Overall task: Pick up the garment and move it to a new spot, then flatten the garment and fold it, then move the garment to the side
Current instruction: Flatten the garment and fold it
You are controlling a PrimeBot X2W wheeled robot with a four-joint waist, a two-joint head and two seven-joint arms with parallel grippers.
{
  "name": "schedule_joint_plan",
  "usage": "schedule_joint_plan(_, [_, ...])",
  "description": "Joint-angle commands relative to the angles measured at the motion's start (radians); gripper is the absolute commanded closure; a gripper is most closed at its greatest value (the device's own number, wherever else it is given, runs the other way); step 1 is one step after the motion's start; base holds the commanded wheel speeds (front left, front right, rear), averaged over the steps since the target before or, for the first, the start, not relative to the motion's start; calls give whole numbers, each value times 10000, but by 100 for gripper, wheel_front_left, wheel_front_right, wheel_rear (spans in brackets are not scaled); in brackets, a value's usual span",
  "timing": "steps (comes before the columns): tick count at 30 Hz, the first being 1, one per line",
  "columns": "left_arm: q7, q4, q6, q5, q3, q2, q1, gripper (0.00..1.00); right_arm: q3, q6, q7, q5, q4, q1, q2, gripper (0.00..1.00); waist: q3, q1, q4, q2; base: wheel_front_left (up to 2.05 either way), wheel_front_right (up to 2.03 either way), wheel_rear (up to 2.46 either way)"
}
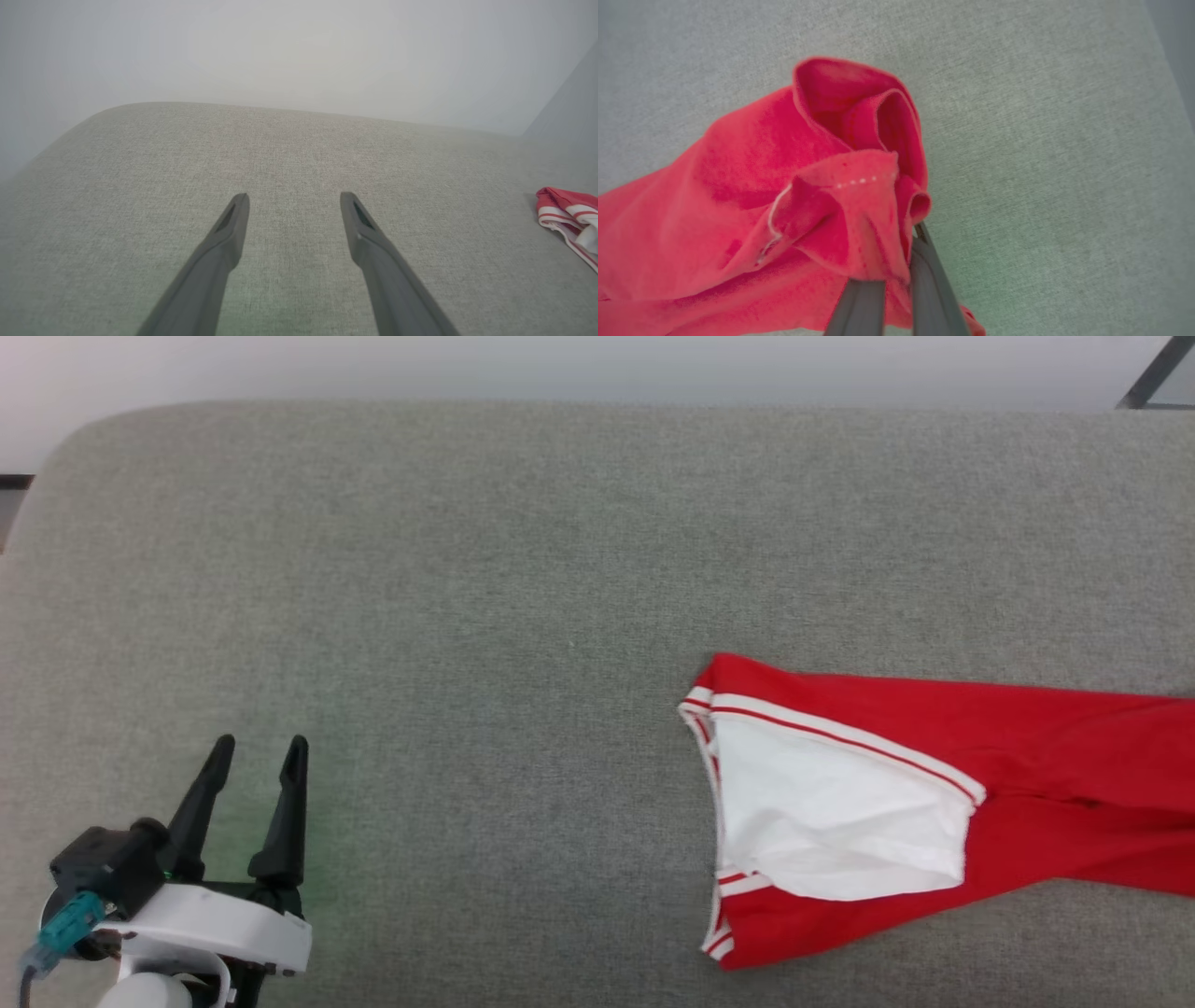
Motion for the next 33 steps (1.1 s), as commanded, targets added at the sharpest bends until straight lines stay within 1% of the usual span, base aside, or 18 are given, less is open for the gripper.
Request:
schedule_joint_plan(1, [5,-6,-24,25,19,15,53,0,-65,-16,-66,-82,53,-62,-46,100,54,0,-57,0,0,0,0])
schedule_joint_plan(3, [5,13,-24,6,17,33,25,0,-4,-16,-42,-119,98,-56,-134,100,67,0,-91,0,0,0,0])
schedule_joint_plan(5, [5,51,-25,7,4,26,8,0,164,-16,-54,-48,-33,-74,-89,100,42,0,-125,0,0,0,0])
schedule_joint_plan(9, [5,139,-25,28,-55,-41,8,0,884,-15,47,189,-770,162,-10,100,-82,0,-155,0,0,0,0])
schedule_joint_plan(17, [5,251,-25,-58,-88,-124,167,0,2531,-15,398,918,-3656,670,-7,100,-393,0,-100,0,0,0,0])
schedule_joint_plan(21, [5,298,-24,-97,-148,-210,203,0,3443,-13,753,1267,-5103,604,305,100,-546,0,18,0,0,0,0])
schedule_joint_plan(25, [5,295,-24,-139,-255,-299,256,0,4469,-13,1096,1308,-6080,161,776,100,-609,0,196,0,0,0,0])
schedule_joint_plan(29, [5,297,-24,-156,-335,-350,226,0,5611,-13,1360,1091,-6387,-447,1270,100,-612,0,408,0,0,0,0])
schedule_joint_plan(33, [5,310,-24,-202,-440,-408,135,0,6473,-13,1481,1025,-6135,-993,1710,100,-613,0,652,0,0,0,0])
